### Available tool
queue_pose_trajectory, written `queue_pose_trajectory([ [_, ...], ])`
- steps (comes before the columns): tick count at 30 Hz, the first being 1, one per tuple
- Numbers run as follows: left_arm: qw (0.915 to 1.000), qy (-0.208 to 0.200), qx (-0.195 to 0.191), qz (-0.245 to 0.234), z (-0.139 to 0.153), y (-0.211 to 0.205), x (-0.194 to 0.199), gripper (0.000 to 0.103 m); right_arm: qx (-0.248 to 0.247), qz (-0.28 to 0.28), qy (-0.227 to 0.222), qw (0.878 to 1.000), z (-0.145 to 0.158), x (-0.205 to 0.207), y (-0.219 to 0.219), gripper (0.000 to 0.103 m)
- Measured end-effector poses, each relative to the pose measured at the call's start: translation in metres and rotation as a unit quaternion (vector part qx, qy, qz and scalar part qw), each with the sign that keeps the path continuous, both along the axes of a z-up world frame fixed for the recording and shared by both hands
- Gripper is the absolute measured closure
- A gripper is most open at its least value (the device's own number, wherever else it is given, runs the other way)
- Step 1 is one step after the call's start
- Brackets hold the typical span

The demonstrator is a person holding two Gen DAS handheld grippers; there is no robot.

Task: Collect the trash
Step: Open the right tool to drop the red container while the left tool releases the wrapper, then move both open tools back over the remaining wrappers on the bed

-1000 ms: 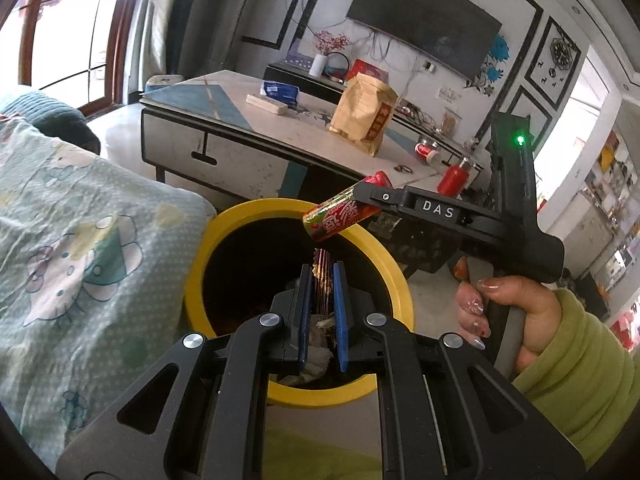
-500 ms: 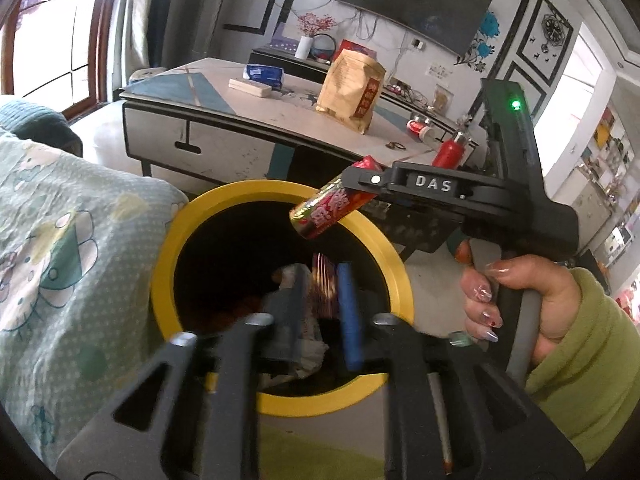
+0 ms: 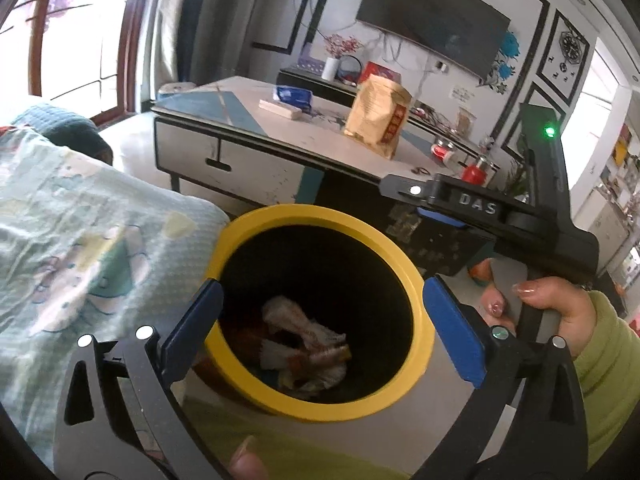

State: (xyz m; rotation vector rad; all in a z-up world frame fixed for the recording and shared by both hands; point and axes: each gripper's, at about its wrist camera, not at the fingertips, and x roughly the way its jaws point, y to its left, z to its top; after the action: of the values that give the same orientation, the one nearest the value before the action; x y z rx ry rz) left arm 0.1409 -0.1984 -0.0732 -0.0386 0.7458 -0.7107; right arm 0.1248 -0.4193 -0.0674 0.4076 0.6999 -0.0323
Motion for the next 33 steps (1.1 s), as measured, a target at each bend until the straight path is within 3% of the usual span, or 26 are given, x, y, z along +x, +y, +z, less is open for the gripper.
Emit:
queue_pose_trajectory([
  [17,0.9918,-0.068,0.014,0.108,0.031,0.067,-0.005,0.011,-0.015,0.062,-0.054,0.997,0.035,-0.007,0.054,0.027],
  [33,0.9682,-0.113,0.033,0.221,0.046,0.148,-0.008,0.011,-0.04,0.16,-0.071,0.984,0.051,-0.004,0.142,0.027],
])
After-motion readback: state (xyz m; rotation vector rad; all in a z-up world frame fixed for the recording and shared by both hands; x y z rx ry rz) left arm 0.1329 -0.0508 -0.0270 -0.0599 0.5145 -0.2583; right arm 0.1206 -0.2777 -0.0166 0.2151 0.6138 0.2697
